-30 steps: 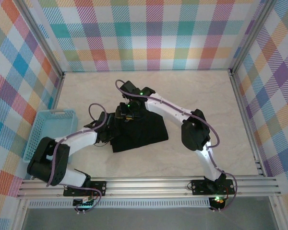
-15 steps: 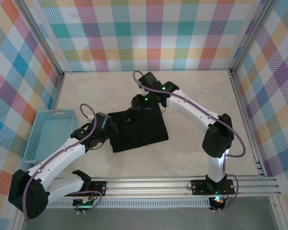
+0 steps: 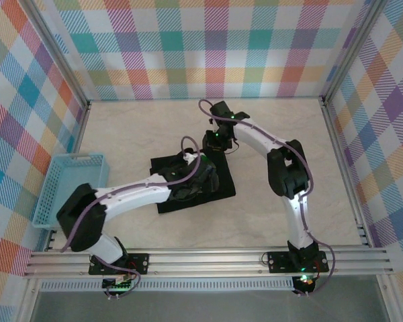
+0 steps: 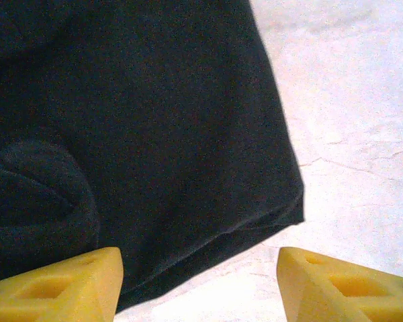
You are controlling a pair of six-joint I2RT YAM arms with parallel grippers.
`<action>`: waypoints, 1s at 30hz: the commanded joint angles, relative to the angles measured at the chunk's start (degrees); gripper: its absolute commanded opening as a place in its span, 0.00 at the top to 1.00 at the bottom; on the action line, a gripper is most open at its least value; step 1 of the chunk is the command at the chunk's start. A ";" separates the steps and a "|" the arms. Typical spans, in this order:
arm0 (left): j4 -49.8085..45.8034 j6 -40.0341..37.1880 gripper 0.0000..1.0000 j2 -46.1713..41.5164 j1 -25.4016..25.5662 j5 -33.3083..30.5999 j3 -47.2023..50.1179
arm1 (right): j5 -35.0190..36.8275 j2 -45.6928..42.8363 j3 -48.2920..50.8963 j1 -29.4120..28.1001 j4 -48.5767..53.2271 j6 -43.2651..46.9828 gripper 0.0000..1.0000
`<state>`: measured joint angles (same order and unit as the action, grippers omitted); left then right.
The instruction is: Fold the inside-out t-shirt
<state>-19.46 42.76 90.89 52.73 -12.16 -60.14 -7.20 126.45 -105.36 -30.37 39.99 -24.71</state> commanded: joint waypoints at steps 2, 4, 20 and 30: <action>2.41 2.72 0.38 3.15 -2.38 -1.27 1.56 | 0.34 0.78 2.91 1.08 -1.61 -0.19 0.66; 1.37 4.52 0.38 2.49 -5.21 -3.05 4.28 | 1.89 -0.37 7.37 1.15 -3.52 -1.26 0.67; -10.72 7.22 0.47 -17.99 -18.10 -10.34 19.66 | 8.39 -28.26 46.54 -4.79 -12.03 -15.69 0.79; -10.71 5.33 0.49 -20.68 -10.06 -8.42 14.11 | 10.82 -32.36 39.25 -10.91 -10.27 -4.23 0.68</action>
<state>-30.17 48.58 70.63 40.18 -20.67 -44.29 3.92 91.13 -62.96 -41.63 30.79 -34.22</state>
